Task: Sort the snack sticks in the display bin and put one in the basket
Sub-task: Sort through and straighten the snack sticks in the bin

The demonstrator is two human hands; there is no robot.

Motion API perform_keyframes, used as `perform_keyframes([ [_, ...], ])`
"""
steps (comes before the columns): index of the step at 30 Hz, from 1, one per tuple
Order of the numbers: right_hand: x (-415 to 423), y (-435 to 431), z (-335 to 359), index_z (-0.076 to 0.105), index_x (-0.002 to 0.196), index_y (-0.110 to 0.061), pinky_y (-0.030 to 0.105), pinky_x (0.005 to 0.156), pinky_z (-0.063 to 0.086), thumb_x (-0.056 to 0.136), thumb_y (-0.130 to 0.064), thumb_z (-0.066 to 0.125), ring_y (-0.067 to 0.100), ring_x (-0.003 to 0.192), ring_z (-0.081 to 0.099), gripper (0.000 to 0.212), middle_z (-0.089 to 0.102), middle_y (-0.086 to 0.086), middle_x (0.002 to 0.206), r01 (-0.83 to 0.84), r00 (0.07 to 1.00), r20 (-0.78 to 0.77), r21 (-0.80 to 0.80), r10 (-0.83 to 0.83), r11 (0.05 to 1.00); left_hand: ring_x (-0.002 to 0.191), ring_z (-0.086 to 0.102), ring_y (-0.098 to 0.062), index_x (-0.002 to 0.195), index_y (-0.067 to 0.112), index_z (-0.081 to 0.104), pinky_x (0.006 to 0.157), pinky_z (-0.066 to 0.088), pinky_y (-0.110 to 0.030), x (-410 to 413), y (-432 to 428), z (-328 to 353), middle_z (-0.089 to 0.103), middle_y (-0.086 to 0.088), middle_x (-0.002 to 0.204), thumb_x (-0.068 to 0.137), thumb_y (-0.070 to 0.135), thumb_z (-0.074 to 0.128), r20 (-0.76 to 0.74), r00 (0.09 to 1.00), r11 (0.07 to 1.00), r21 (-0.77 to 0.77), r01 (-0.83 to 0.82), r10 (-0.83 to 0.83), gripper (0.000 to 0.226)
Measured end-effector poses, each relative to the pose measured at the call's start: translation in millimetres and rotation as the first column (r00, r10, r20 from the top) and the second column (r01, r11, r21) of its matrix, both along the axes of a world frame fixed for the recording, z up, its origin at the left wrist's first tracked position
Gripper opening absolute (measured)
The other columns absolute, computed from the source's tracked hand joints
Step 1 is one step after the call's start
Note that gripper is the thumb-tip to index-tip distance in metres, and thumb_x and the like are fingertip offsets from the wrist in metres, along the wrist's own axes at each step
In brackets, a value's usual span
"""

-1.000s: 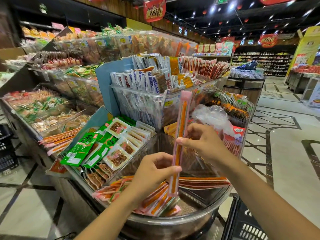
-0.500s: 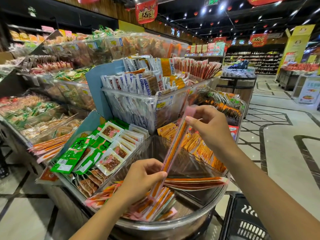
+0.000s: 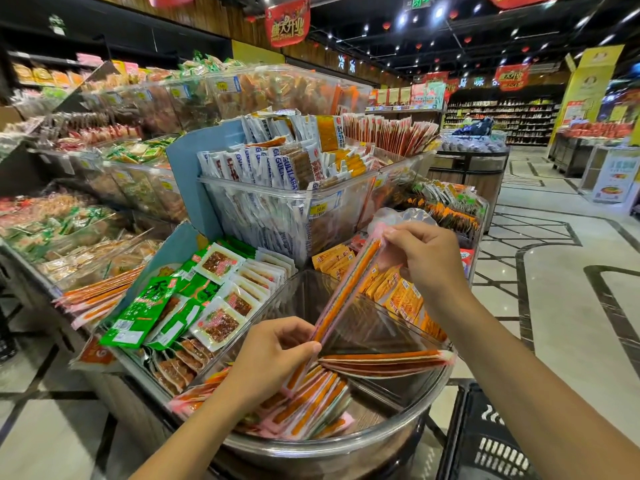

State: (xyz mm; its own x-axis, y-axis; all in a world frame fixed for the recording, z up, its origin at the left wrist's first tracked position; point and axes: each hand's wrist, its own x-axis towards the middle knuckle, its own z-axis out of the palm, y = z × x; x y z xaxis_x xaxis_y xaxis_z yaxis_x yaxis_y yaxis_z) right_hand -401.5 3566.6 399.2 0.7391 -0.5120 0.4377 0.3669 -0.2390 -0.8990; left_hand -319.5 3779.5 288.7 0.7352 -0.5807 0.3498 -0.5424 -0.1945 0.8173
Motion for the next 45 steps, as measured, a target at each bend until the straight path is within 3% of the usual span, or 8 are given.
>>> perform_keyframes([
  [10,2.5,-12.7,-19.1,0.076,0.08,-0.019,0.027,0.057,0.052,0.093,-0.011,0.07,0.02,0.055,0.07,0.016,0.069,0.003,0.059,0.258,0.965,0.113,-0.21,-0.239,0.943,0.077,0.07,-0.009,0.088,0.032,0.076,0.072,0.057,-0.029,4.4,-6.5,-1.8,0.073,0.013,0.08,0.086,0.021,0.077,0.155,0.987,0.995,0.079,-0.064,0.051,0.011],
  [13,-0.9,-20.2,-20.7,0.069,0.089,-0.015,0.032,0.06,0.057,0.09,-0.008,0.07,0.019,0.058,0.071,0.007,0.071,0.008,0.071,0.215,0.977,0.05,-0.223,-0.209,0.951,0.075,0.067,-0.003,0.092,0.033,0.074,0.068,0.055,-0.029,13.2,-14.5,-0.5,0.071,0.017,0.078,0.088,0.03,0.075,0.28,0.956,0.973,0.18,-0.144,0.09,0.005],
  [17,-9.4,-38.2,-26.3,0.065,0.113,-0.027,0.024,0.06,0.056,0.09,-0.011,0.068,0.017,0.058,0.069,0.028,0.071,0.007,0.082,0.121,0.977,-0.118,-0.371,-0.176,0.921,0.082,0.063,-0.004,0.101,0.036,0.069,0.073,0.055,-0.035,32.9,-29.8,-0.7,0.07,0.017,0.085,0.092,0.035,0.069,0.373,0.925,0.913,0.347,-0.215,0.075,0.009],
  [25,-20.1,-55.5,-57.4,0.072,0.073,-0.029,0.032,0.065,0.055,0.081,-0.011,0.075,0.014,0.061,0.068,0.02,0.067,-0.006,0.063,0.2,0.937,-0.156,-0.49,-0.312,0.848,0.09,0.055,-0.016,0.102,0.031,0.064,0.073,0.046,-0.033,48.3,-74.3,-12.2,0.058,0.006,0.087,0.08,0.045,0.076,0.412,0.91,0.819,0.538,-0.198,-0.051,0.028],
  [29,-24.1,-55.1,-82.1,0.071,0.074,-0.029,0.023,0.066,0.042,0.08,-0.018,0.073,0.006,0.069,0.06,0.012,0.064,-0.012,0.068,0.206,0.9,-0.194,-0.599,-0.391,0.773,0.092,0.062,-0.021,0.096,0.025,0.061,0.073,0.048,-0.034,51.2,-91.9,-25.2,0.066,0.004,0.094,0.081,0.03,0.072,0.484,0.875,0.804,0.529,-0.27,-0.024,0.019],
  [35,-27.9,-53.1,-104.4,0.071,0.085,-0.026,0.034,0.074,0.054,0.085,-0.029,0.067,0.018,0.083,0.064,0.004,0.07,-0.003,0.085,0.128,0.839,-0.308,-0.689,-0.448,0.713,0.092,0.065,-0.026,0.099,0.021,0.058,0.067,0.044,-0.034,55.7,-104.4,-42.9,0.066,-0.001,0.098,0.087,0.033,0.067,0.571,0.82,0.693,0.608,-0.388,-0.043,0.019],
  [40,-36.6,-59.4,-113.4,0.069,0.089,-0.025,0.035,0.073,0.055,0.089,-0.031,0.063,0.018,0.082,0.063,0.009,0.068,-0.004,0.084,0.067,0.789,-0.38,-0.729,-0.483,0.682,0.095,0.065,-0.034,0.096,0.021,0.065,0.071,0.044,-0.036,54.0,-113.3,-53.5,0.068,-0.009,0.1,0.09,0.028,0.064,0.524,0.852,0.657,0.639,-0.399,0.008,0.009],
  [45,-43.7,-61.3,-113.5,0.067,0.09,-0.028,0.036,0.074,0.055,0.093,-0.036,0.062,0.016,0.084,0.063,0.01,0.063,-0.007,0.085,0.003,0.759,-0.391,-0.797,-0.521,0.604,0.1,0.066,-0.025,0.096,0.026,0.071,0.08,0.051,-0.033,62.9,-117.5,-67.0,0.072,-0.003,0.103,0.087,0.022,0.071,0.331,0.942,0.664,0.718,-0.209,-0.061,0.01],
])
